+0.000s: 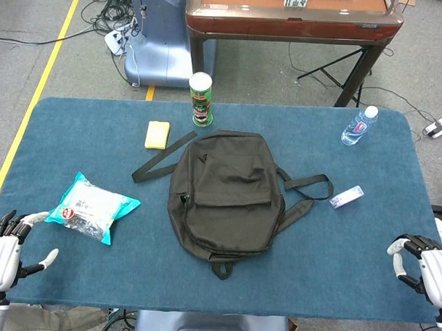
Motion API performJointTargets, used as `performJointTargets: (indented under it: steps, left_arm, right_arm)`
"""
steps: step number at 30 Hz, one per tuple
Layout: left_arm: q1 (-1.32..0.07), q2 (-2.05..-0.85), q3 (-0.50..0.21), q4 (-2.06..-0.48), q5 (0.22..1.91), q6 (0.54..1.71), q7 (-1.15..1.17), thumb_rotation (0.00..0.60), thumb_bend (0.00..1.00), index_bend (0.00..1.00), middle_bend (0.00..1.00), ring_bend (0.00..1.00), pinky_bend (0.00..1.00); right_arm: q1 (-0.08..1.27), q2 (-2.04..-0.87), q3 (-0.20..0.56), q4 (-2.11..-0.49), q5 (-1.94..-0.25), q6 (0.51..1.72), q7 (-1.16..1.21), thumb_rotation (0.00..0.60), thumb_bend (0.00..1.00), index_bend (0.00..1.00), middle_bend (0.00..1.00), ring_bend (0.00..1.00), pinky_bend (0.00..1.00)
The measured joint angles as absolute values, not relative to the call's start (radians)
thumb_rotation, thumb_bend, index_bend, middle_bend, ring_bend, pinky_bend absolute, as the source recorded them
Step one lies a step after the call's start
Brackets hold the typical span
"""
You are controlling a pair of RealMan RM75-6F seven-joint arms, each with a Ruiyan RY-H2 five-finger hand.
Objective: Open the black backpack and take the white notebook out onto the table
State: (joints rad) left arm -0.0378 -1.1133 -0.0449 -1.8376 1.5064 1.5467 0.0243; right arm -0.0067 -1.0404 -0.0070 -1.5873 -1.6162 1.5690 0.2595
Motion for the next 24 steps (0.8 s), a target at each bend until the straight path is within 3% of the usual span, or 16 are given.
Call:
performJointTargets:
  steps: [13,24]
  left_arm:
    - [-0.051,-1.111,-0.048,-1.830,1.521,1.536,0.027,0.600,0.25,0.28,0.26,0.19,0.04]
    - [-0.157,-1.105,-0.054,-1.812,1.598,1.414,-0.061,0.600,0.25,0.28,0.26,0.18,0.04]
  right_arm:
    - [-0.002,-1.038,0.012,-1.589,-1.611,1.583,0.259,0.600,0.51,0.53,0.44,0.37,0.39]
    - [0.015,-1.033,0.036,-1.609,-1.597,1.578,0.228,0.600,0.51,0.53,0.44,0.37,0.39]
